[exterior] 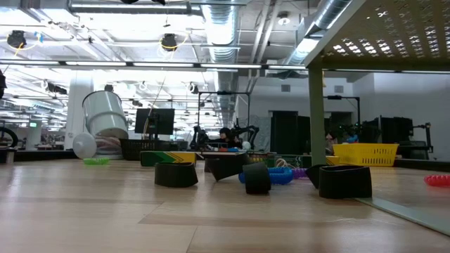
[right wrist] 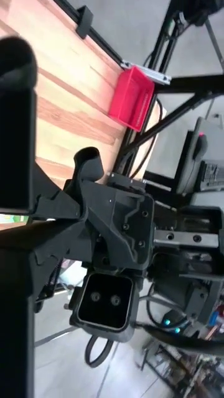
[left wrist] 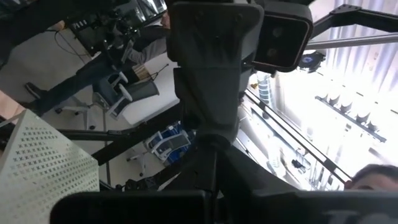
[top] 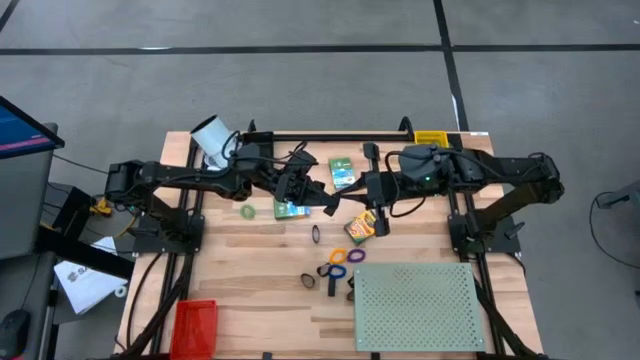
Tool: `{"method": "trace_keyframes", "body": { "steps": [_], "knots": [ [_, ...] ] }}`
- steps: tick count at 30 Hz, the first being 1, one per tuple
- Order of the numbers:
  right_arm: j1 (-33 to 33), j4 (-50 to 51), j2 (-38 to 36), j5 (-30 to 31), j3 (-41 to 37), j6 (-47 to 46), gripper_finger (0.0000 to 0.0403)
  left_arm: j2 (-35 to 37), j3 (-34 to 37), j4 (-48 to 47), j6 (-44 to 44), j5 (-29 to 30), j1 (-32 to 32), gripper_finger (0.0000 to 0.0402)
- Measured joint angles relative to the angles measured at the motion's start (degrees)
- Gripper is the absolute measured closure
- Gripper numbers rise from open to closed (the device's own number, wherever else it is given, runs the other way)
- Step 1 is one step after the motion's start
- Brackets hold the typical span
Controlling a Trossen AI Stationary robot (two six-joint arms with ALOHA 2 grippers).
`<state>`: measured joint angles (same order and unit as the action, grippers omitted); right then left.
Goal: Pick & Place Office Desk Supplies
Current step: Put the black rubber band into the yellow bin
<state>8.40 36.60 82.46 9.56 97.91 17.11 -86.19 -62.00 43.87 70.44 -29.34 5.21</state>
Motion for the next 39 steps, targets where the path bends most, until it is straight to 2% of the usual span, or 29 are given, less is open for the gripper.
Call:
{"method": "trace_keyframes", "body": {
  "steps": [4,12,16,20,24,27,33,36,39],
  "knots": [
    [0.82,-0.43,-0.48,4.52,-0.07,-1.78,0.0399,0.00,-0.04,0.08,-0.07,-0.07,0.09,0.0382],
    [1.66,1.10,-3.72,12.40,-0.09,-9.64,0.0401,0.00,-0.07,0.04,-0.07,-4.95,-0.81,0.0319],
    [0.94,9.25,-4.89,18.18,-0.07,-19.10,0.0402,0.88,-0.12,0.40,0.09,-7.19,-2.22,0.0296],
    [-2.55,21.32,-4.88,19.07,-0.07,-30.89,0.0402,3.00,-0.13,-0.45,-0.09,-8.13,-3.62,0.0282],
    [-10.33,34.17,-3.27,17.50,-0.07,-42.60,0.0402,5.24,-0.11,-1.00,-0.40,-8.11,-4.80,0.0277],
    [-19.05,40.05,-1.62,14.03,-0.11,-43.49,0.0403,7.10,-0.11,-2.34,-3.04,-7.91,-5.61,0.0278],
    [-40.10,45.68,3.94,1.32,-0.08,-37.60,0.0403,9.08,-0.06,-3.33,-6.11,-4.28,-5.99,0.0284],
    [-48.76,47.24,8.07,-1.45,-0.04,-33.83,0.0403,9.40,-0.07,-2.86,-8.17,-3.06,-5.90,0.0288],
    [-54.53,48.08,12.45,-1.97,-0.07,-29.67,0.0403,9.29,-0.04,-3.09,-8.49,-2.61,-5.90,0.0292]
  ]
}}
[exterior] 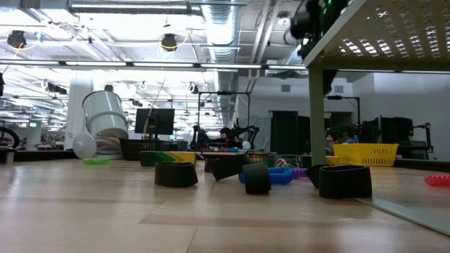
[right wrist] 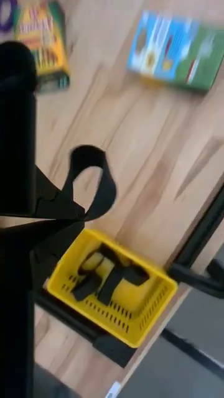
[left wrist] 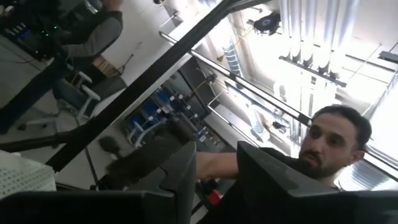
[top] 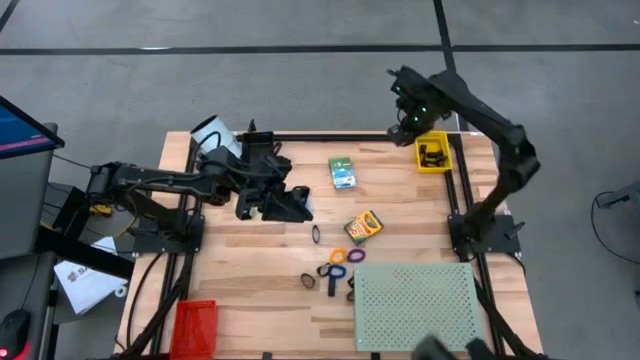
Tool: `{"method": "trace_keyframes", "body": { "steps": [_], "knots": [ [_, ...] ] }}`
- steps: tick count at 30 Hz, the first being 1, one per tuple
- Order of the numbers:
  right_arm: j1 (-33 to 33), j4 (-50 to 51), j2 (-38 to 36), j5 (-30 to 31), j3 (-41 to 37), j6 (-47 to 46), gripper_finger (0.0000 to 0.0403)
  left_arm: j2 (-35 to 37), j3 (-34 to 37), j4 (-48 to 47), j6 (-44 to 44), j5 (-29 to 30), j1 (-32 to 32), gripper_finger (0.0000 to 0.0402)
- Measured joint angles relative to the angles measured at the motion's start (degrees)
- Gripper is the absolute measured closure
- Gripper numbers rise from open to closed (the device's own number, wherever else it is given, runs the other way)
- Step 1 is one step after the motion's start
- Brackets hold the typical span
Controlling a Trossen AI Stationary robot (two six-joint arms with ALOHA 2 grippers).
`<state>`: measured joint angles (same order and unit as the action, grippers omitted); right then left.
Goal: Pick & Place Office Desk Supplies
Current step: Put the black rubber band into the yellow bin
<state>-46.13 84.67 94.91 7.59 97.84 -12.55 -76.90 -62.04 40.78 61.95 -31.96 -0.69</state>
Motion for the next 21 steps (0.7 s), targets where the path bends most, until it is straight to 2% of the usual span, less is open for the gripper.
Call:
{"method": "trace_keyframes", "body": {
  "steps": [5,9,18,21],
  "knots": [
    [-8.40,2.29,7.71,-0.13,0.02,3.98,0.0403,0.02,0.00,0.05,-0.02,0.75,0.02,0.0295],
    [-14.04,5.15,12.40,2.44,-0.07,5.95,0.0403,0.04,0.00,0.13,0.00,0.97,0.37,0.0296],
    [-22.46,5.36,12.22,2.84,1.20,6.66,0.0403,1.67,-0.01,0.23,-0.45,2.05,1.02,0.0296],
    [-24.35,5.36,12.32,0.89,1.20,5.22,0.0403,2.03,0.00,0.23,-0.42,2.24,1.53,0.0296]
  ]
}}
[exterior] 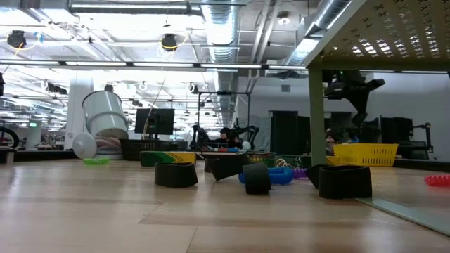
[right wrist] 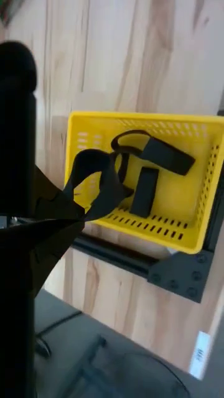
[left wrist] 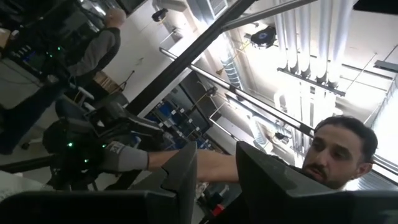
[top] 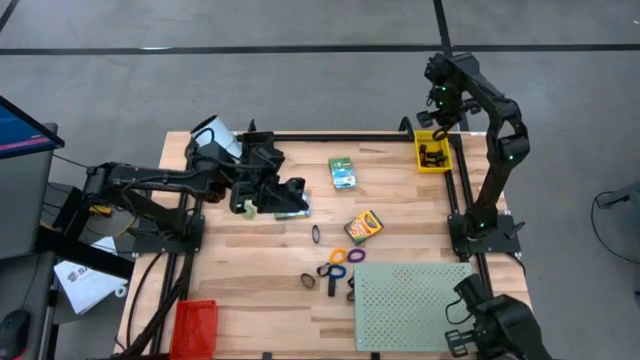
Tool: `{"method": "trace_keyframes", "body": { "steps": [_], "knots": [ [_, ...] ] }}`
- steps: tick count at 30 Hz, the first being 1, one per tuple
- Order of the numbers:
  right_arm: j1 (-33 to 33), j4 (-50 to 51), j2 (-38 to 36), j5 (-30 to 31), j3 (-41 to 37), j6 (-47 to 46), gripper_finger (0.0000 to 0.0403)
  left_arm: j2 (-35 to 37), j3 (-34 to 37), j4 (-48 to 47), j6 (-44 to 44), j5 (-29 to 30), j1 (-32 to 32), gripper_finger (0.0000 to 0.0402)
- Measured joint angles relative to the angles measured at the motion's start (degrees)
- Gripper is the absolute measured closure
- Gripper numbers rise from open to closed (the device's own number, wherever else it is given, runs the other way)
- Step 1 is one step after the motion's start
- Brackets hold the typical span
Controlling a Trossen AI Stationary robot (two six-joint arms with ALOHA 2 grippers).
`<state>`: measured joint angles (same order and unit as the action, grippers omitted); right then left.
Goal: Pick & Place Office Desk Supplies
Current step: Put the black rubber band into the yellow bin
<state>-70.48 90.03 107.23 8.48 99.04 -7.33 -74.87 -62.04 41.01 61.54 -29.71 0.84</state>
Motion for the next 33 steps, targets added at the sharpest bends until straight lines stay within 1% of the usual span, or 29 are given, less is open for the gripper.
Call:
{"method": "trace_keyframes", "body": {
  "steps": [2,12,33],
  "knots": [
    [-0.34,0.04,0.51,-1.15,0.02,-0.57,0.0403,0.17,0.00,-0.12,0.13,0.08,0.48,0.0296],
    [-0.82,0.05,2.01,-2.68,0.04,-1.69,0.0403,1.14,0.00,0.08,0.17,0.87,1.07,0.0296],
    [-0.74,-0.03,2.66,-2.49,0.00,-2.14,0.0403,1.11,0.00,0.22,0.20,1.22,0.74,0.0296]
  ]
}}
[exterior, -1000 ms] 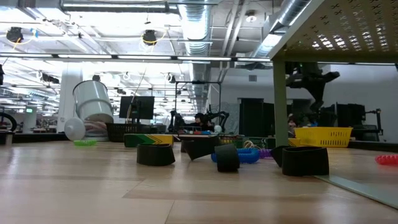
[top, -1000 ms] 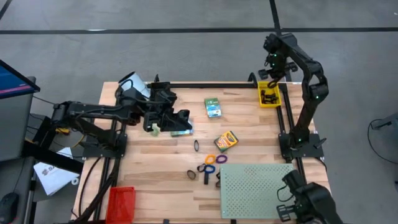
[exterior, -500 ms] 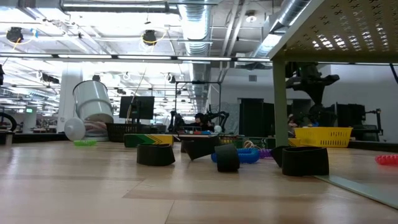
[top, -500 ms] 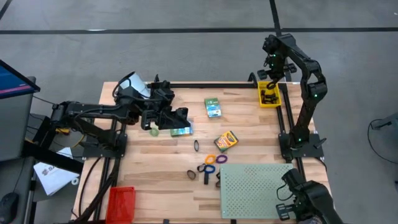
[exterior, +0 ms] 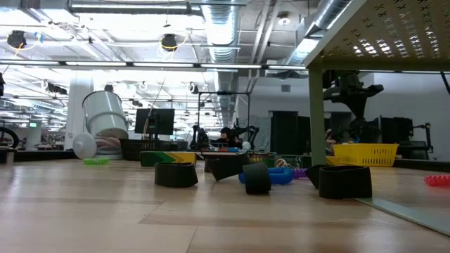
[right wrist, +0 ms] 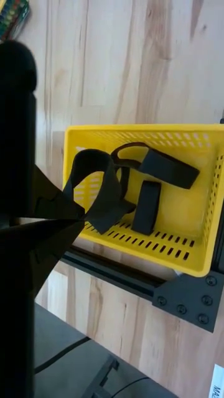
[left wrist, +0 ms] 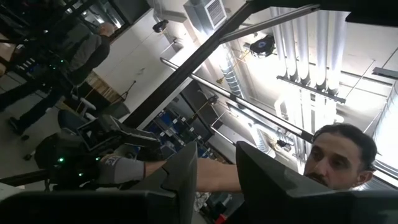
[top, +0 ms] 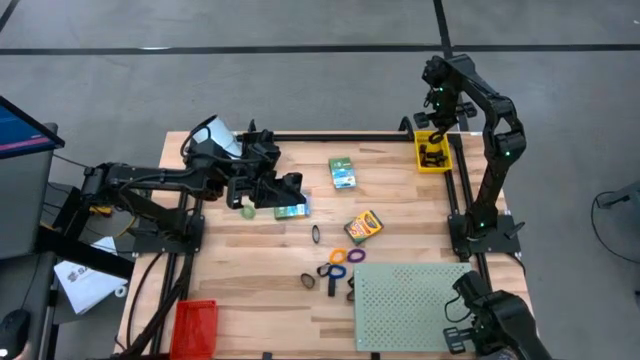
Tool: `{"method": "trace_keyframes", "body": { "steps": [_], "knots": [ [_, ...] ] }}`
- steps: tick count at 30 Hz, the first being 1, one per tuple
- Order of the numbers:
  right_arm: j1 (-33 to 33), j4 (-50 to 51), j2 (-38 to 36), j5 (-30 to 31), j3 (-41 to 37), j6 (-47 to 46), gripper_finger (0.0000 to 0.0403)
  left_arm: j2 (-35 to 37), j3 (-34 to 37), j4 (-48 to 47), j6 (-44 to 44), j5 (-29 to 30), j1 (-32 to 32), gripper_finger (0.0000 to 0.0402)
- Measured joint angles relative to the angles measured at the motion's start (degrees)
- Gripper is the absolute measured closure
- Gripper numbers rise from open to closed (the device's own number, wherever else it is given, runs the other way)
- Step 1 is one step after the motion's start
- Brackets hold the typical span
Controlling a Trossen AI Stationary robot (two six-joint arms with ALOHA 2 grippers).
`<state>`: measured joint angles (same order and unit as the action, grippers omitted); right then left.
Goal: Pick & Place Office Desk Supplies
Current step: Put the black rubber band into the yellow bin
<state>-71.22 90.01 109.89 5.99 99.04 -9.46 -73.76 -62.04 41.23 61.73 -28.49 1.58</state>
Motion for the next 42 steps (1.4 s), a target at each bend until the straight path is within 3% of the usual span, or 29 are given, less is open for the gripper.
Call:
{"method": "trace_keyframes", "body": {
  "steps": [12,22,30,37,42],
  "knots": [
    [0.33,-0.01,-0.50,-2.80,0.52,0.45,0.0325,-0.02,0.00,0.41,0.00,-0.01,0.00,0.0296],
    [0.33,-0.01,-0.69,-3.26,0.52,0.95,0.0320,-0.04,0.00,0.46,0.00,0.07,0.00,0.0296],
    [-0.17,-0.01,-4.96,-6.64,0.55,1.50,0.0320,-0.04,0.00,0.42,0.01,0.09,0.00,0.0296],
    [1.40,-3.42,-13.12,-16.16,0.55,0.59,0.0320,-0.04,0.00,0.28,-0.11,-0.52,0.00,0.0296],
    [5.91,-13.66,-19.44,-35.08,0.55,-4.40,0.0320,-0.04,0.00,-0.28,-0.33,-2.16,0.00,0.0296]
  ]
}}
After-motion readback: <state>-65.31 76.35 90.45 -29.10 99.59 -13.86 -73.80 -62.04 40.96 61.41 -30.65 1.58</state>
